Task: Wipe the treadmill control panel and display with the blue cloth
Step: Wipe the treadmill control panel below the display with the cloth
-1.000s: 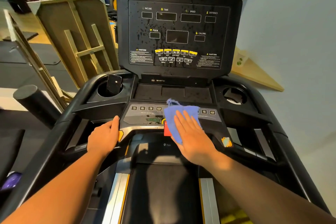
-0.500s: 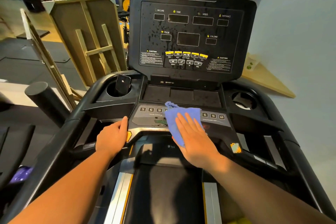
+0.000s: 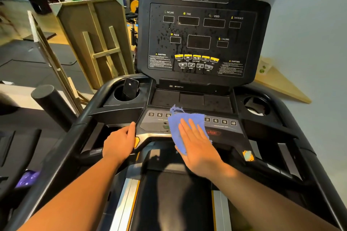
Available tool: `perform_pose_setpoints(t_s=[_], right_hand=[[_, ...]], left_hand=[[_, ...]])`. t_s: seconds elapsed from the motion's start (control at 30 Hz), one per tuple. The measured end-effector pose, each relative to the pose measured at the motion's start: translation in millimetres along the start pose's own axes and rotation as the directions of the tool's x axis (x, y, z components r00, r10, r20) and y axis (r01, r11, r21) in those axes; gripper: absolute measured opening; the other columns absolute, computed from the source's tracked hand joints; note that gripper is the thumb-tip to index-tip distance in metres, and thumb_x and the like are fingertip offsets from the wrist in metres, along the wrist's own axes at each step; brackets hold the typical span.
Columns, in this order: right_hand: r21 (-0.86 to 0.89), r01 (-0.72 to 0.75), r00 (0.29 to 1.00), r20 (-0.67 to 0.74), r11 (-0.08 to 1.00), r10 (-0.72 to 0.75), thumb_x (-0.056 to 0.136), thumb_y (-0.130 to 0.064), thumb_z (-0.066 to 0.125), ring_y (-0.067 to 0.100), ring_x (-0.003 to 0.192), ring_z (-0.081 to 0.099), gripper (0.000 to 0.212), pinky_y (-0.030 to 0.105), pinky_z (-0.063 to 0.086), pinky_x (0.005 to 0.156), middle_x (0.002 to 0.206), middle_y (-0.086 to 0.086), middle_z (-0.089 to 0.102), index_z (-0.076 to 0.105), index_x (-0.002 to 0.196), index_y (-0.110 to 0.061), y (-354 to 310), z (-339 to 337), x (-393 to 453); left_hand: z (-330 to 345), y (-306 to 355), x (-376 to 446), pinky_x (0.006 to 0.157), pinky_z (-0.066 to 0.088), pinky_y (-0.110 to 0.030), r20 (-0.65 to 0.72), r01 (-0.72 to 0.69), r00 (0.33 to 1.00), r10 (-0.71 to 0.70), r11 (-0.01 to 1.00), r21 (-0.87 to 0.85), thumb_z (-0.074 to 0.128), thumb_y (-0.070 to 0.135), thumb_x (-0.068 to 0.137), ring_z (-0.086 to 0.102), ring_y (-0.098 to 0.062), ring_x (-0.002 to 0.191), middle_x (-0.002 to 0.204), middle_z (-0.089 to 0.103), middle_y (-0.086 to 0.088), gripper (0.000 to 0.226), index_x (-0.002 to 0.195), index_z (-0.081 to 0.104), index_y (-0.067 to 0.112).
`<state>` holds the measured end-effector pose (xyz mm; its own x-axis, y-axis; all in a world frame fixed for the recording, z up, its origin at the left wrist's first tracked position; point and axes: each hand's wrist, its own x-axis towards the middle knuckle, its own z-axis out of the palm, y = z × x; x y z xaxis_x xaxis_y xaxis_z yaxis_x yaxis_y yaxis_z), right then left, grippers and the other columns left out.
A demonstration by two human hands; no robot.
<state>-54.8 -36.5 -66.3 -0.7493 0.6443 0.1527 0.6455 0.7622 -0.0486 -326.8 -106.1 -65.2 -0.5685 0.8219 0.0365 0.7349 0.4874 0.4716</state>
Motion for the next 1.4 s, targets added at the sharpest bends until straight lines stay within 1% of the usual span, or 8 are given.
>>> perform_pose_setpoints(t_s=[0.1, 0.3, 0.57, 0.8, 0.97, 1.07, 1.2, 1.4], right_hand=[[-0.003, 0.005, 1.0, -0.005, 1.0, -0.005, 0.098, -0.036, 0.049, 0.037, 0.152, 0.015, 0.071, 0.052, 0.022, 0.121, 0.164, 0.018, 0.019, 0.026, 0.154, 0.002, -2.3, 7.9, -4.3], [0.002, -0.039, 0.999, 0.028, 0.999, 0.039, 0.102, -0.031, 0.039, 0.032, 0.153, -0.01, 0.073, 0.038, -0.016, 0.121, 0.165, 0.015, -0.009, 0.0, 0.157, -0.001, -17.5, -16.0, 48.4], [-0.069, 0.036, 0.999, 0.039, 0.997, -0.033, 0.096, -0.04, 0.048, 0.036, 0.152, 0.017, 0.074, 0.05, 0.016, 0.12, 0.163, 0.02, 0.022, 0.026, 0.154, 0.002, -27.2, 8.8, 8.3], [0.02, -0.06, 0.994, 0.096, 0.998, 0.057, 0.102, -0.038, 0.041, 0.032, 0.152, -0.014, 0.078, 0.041, -0.011, 0.122, 0.165, 0.012, -0.013, -0.004, 0.157, -0.006, -36.6, -15.9, 61.9], [-0.038, 0.015, 0.999, 0.052, 0.999, -0.013, 0.099, -0.043, 0.041, 0.038, 0.152, 0.012, 0.074, 0.052, 0.017, 0.123, 0.164, 0.019, 0.015, 0.02, 0.155, 0.0, -49.5, 8.9, 20.1], [-0.017, 0.008, 0.997, 0.074, 1.0, -0.007, 0.096, -0.042, 0.043, 0.037, 0.151, 0.015, 0.075, 0.048, 0.01, 0.121, 0.163, 0.018, 0.015, 0.021, 0.154, 0.0, -51.1, 7.4, 26.5], [0.039, -0.038, 0.993, 0.109, 0.999, 0.034, 0.102, -0.04, 0.039, 0.027, 0.153, -0.014, 0.076, 0.043, -0.005, 0.125, 0.165, 0.006, -0.015, -0.003, 0.158, -0.008, -47.7, -17.0, 71.5], [0.041, -0.141, 0.989, 0.06, 0.989, 0.138, 0.1, -0.047, 0.035, 0.032, 0.153, -0.004, 0.074, 0.045, -0.004, 0.124, 0.167, 0.009, 0.001, 0.01, 0.159, -0.01, -68.3, 1.8, 44.1]], left_hand=[[-1.0, 1.3, -1.2, 0.072, 0.041, -0.033, -0.02, -0.003, 1.0, 0.003, 1.0, 0.0, 0.02, 0.057, 0.105, 0.059, -0.011, 0.07, 0.071, 0.065, 0.003, 0.064, 0.078, 0.066, 0.023], [-2.8, 1.7, -2.4, 0.072, 0.04, -0.034, -0.016, -0.009, 1.0, 0.009, 1.0, -0.011, 0.018, 0.059, 0.104, 0.06, -0.018, 0.072, 0.071, 0.066, 0.002, 0.068, 0.073, 0.065, 0.021], [-3.7, 1.8, -3.5, 0.072, 0.041, -0.032, -0.016, -0.02, 1.0, 0.02, 1.0, -0.009, 0.02, 0.058, 0.105, 0.059, -0.011, 0.071, 0.073, 0.067, 0.005, 0.065, 0.078, 0.067, 0.024], [-4.4, 2.0, -3.8, 0.07, 0.043, -0.032, -0.014, -0.016, 1.0, 0.016, 0.999, -0.035, 0.022, 0.057, 0.106, 0.061, -0.011, 0.069, 0.069, 0.067, 0.003, 0.065, 0.07, 0.063, 0.022], [-5.4, 2.3, -3.4, 0.069, 0.043, -0.033, -0.013, -0.003, 1.0, 0.002, 0.999, -0.032, 0.02, 0.059, 0.105, 0.06, -0.014, 0.069, 0.069, 0.065, 0.005, 0.065, 0.072, 0.064, 0.023], [-8.5, 6.0, -5.1, 0.071, 0.037, -0.031, -0.018, -0.004, 1.0, 0.004, 1.0, -0.009, 0.022, 0.056, 0.106, 0.055, -0.015, 0.07, 0.072, 0.062, 0.005, 0.062, 0.082, 0.069, 0.023], [-9.8, 6.9, -4.8, 0.074, 0.036, -0.032, -0.003, 0.006, 1.0, -0.006, 1.0, 0.011, 0.021, 0.055, 0.107, 0.051, -0.017, 0.073, 0.078, 0.062, 0.003, 0.063, 0.089, 0.071, 0.021], [-7.7, 4.2, -4.8, 0.068, 0.036, -0.031, -0.013, -0.009, 1.0, 0.008, 1.0, -0.018, 0.021, 0.055, 0.106, 0.05, -0.01, 0.063, 0.071, 0.063, 0.005, 0.064, 0.08, 0.069, 0.02]])
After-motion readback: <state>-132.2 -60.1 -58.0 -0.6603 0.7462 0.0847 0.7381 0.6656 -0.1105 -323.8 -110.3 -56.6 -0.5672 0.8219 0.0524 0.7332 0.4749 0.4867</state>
